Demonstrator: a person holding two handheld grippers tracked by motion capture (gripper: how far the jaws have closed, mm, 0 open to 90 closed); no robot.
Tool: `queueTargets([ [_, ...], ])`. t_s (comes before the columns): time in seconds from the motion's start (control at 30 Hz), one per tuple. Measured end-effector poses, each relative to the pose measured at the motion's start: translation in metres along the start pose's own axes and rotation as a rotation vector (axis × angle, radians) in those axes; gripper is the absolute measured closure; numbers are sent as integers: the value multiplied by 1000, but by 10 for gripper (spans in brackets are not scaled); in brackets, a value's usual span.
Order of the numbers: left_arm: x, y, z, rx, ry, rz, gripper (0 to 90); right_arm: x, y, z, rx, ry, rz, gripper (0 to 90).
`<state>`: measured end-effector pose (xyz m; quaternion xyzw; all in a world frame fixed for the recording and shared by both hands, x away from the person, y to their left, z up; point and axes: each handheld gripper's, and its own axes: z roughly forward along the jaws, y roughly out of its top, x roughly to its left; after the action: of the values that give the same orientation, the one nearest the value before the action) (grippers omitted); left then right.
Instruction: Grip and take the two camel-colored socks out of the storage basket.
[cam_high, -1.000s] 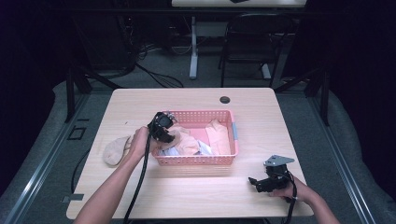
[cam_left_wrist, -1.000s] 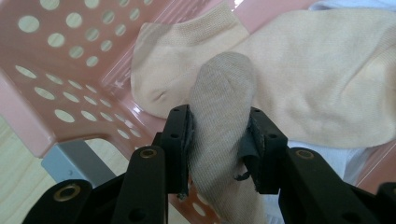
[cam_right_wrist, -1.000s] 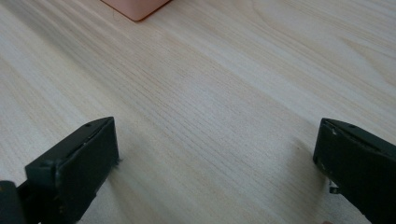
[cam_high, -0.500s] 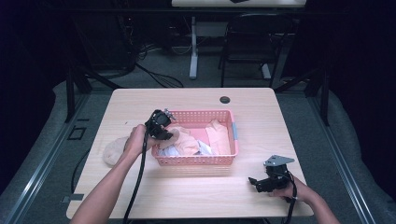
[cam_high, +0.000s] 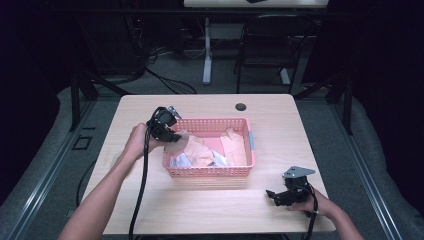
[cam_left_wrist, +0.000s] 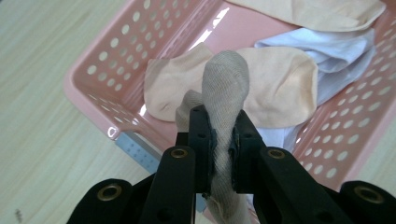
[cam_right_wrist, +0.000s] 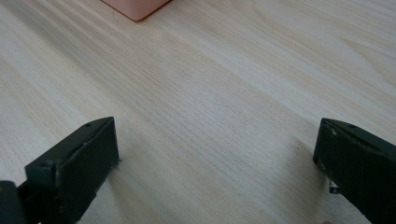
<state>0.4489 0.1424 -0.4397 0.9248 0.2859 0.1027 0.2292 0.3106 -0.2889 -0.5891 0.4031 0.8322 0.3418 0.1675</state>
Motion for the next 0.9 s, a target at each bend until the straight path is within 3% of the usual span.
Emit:
queueTargets([
  [0.17, -2, 9, -24, -7, -35, 31, 814, 0, 0, 0, 0, 0, 0, 0],
  [0.47, 0, 11, -56, 19, -24, 53, 814, 0, 0, 0, 0, 0, 0, 0],
  [0.7, 7, 3, -81, 37, 8, 49, 814, 0, 0, 0, 0, 1, 0, 0],
  [0.9, 13, -10, -97, 54, 9, 34, 812, 0, 0, 0, 4, -4, -3, 0],
])
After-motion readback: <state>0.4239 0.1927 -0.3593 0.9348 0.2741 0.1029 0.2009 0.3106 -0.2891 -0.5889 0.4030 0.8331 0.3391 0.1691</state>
